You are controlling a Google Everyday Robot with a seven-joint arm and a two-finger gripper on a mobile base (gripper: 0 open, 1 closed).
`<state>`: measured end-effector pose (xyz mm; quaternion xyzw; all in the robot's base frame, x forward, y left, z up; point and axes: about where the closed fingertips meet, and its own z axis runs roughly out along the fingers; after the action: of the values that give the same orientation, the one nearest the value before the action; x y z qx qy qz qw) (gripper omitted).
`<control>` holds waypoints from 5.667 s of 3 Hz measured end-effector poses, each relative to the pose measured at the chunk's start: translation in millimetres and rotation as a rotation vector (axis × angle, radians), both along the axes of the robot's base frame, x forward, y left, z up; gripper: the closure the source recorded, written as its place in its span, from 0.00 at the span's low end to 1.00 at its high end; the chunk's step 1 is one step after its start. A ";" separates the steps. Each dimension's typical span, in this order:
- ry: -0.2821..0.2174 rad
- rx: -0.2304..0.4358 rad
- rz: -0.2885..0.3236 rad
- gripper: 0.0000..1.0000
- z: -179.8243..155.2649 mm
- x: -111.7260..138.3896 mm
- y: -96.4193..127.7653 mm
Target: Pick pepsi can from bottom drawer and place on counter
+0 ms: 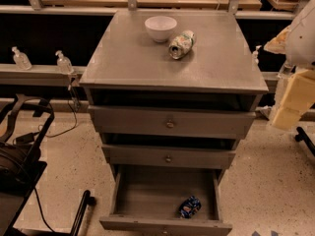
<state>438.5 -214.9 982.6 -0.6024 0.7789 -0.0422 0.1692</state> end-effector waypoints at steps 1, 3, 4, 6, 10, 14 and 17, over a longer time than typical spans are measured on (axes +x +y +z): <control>0.000 0.000 0.000 0.00 0.0 0.1 0.0; 0.114 -0.061 0.158 0.00 -73.3 41.4 0.6; 0.183 -0.030 0.344 0.00 -152.0 39.9 9.1; 0.179 -0.033 0.387 0.00 -180.7 45.6 2.7; 0.214 -0.278 0.465 0.00 -324.4 22.0 -40.7; 0.048 -0.245 0.432 0.00 -456.7 18.3 -49.8; 0.035 0.145 0.465 0.00 -591.3 35.0 -45.3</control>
Offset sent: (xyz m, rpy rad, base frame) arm 0.0337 -0.0087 -0.0254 -0.0119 0.0553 0.0516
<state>473.5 -260.3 391.3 -0.7522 0.6233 0.0643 0.2037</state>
